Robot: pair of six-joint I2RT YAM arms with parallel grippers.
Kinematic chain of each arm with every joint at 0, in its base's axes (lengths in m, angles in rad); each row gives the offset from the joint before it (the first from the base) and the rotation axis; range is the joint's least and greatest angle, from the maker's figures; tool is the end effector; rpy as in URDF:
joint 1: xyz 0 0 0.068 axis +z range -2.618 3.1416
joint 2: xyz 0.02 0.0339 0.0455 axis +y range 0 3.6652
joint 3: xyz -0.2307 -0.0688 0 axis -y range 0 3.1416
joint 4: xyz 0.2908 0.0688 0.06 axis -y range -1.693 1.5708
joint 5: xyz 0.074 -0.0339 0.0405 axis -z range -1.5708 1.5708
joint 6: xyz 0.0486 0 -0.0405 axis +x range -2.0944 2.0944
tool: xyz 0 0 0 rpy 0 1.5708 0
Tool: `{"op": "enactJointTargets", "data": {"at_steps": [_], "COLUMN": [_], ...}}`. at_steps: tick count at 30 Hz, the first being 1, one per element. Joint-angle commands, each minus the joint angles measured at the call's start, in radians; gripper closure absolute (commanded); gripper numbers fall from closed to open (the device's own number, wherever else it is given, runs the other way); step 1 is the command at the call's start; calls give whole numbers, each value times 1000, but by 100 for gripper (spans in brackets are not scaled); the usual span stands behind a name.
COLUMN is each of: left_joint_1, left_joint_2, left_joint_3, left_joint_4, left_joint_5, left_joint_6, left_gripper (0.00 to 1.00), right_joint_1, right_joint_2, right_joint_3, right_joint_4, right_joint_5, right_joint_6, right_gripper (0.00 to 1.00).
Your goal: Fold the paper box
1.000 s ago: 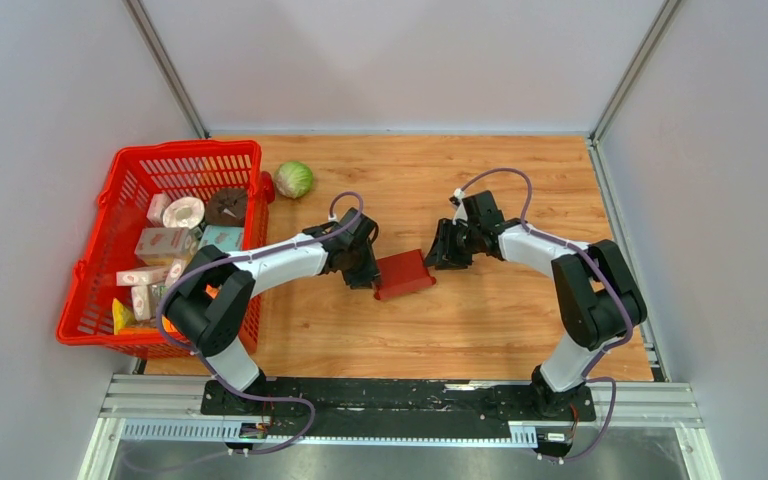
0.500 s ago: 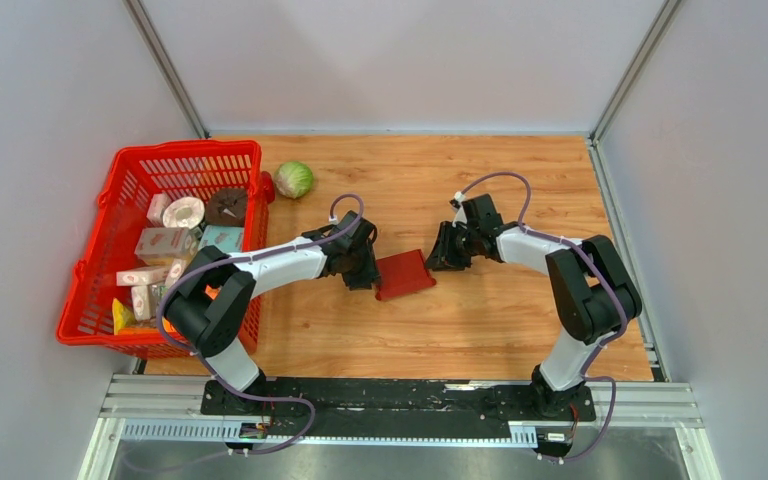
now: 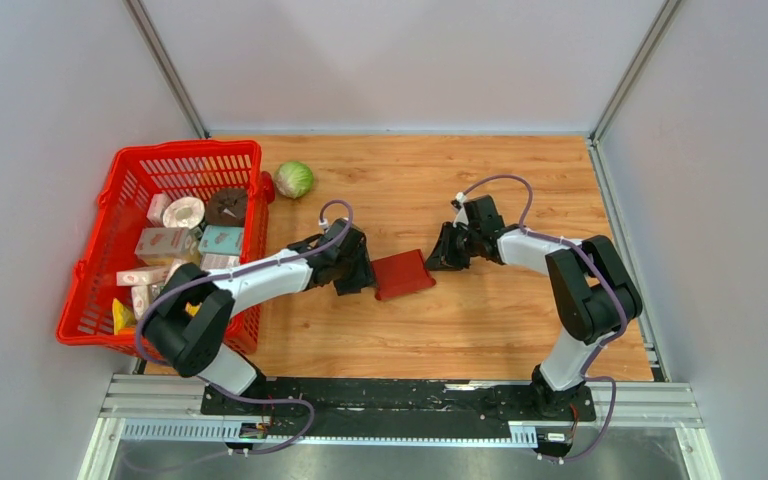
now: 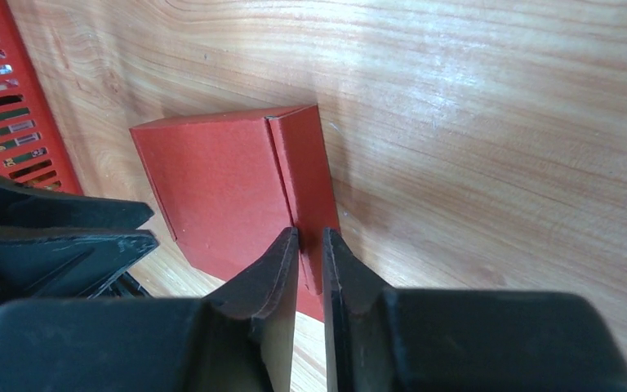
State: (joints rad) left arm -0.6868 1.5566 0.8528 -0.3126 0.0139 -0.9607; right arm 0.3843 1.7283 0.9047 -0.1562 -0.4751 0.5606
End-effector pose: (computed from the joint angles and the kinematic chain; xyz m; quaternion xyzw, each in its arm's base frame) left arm 0.2639 -0.2172 0.0975 -0.1294 0.9531 -0.2053 0.1810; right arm 0.3283 0.1568 0.0715 0.0136 0.9322 0.3293 0.1496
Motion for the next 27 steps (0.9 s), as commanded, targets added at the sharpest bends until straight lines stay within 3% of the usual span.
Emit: {"op": "enactJointTargets", "data": {"at_steps": [1,5,17,27], "left_joint_1": [-3,-2,0,0], "left_joint_2": [-139,-176,-92,-231], "left_joint_3": [-41,-47,-49,-57], "left_joint_4": [49,102,282,202], "left_joint_5": [-52,-25,32,-49], "left_joint_6": [31,34,-9,20], "left_gripper": [43,38,37,34], "right_joint_1": [-19,-56,-71,-73], "right_joint_2": [16,8,13,5], "right_joint_3": [-35,-69,-79,-63], "right_joint_4": [30,55,56,58], "right_joint_5": [1,-7,-5,-3], "right_joint_6": [25,47,36,36], "right_gripper": [84,85,86,85]}}
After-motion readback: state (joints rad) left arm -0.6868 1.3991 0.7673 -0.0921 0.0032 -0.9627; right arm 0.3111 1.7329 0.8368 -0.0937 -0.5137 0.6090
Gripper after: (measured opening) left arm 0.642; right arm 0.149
